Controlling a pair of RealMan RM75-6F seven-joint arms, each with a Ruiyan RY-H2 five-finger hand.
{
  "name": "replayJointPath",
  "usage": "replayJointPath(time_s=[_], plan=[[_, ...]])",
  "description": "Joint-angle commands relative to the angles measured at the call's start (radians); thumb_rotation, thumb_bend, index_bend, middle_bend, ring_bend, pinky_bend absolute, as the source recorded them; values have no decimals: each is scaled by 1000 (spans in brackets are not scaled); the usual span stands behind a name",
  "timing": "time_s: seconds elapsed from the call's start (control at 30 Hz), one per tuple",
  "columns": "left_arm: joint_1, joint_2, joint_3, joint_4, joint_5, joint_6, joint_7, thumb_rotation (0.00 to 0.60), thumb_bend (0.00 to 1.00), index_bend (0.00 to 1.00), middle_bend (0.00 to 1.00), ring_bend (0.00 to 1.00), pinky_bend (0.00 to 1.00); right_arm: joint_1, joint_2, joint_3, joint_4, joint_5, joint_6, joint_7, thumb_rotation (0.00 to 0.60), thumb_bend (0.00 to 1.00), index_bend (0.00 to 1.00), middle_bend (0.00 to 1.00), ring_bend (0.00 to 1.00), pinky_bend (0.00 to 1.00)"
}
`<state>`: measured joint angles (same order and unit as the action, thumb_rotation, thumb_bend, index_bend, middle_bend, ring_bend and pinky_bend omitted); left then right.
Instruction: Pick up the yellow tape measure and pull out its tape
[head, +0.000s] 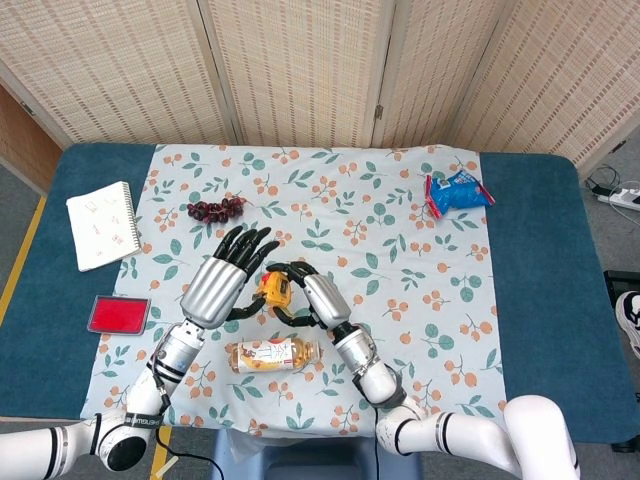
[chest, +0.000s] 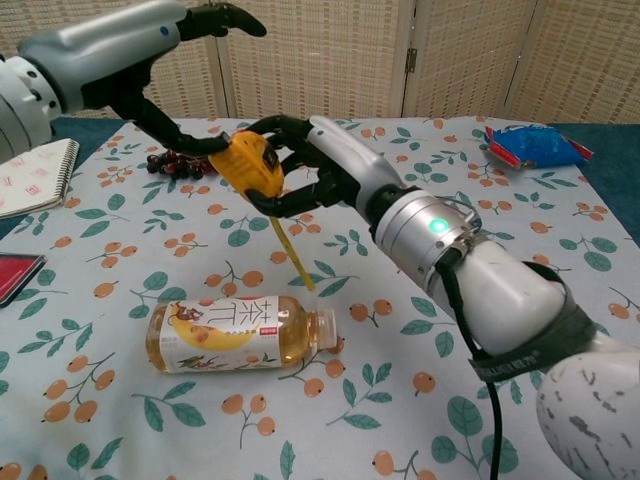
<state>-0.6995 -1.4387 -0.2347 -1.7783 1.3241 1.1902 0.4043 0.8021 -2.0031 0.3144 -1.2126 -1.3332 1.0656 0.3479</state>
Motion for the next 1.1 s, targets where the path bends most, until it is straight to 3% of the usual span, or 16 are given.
replayJointPath(time_s=[0.03,0.43,0.67,0.9,1.1], plan=[[1,3,3,0,1,-1,-2,600,588,181,75,94,0,-1,2,1,0,0,0,-2,600,428,540,512,360,125],[-1,12,16,16,2,-13,-19,600,621,332,90,97,0,-3,9,12,4,11,-8,-3,600,428,541,512,359,122],[-3,13,17,24,-3,-20,-34,600,622,484,114,107,0,-4,10,16,13,16,-11,-2,600,428,541,512,359,116],[-6,16,19,23,-24,-36,-46,600,621,527,146,122,0,-6,15,19,13,16,-8,-6,600,428,540,512,359,106],[7,-6,9,45,-8,13,-59,600,620,558,189,162,0,-17,29,15,11,10,9,-19,600,428,540,512,359,101]])
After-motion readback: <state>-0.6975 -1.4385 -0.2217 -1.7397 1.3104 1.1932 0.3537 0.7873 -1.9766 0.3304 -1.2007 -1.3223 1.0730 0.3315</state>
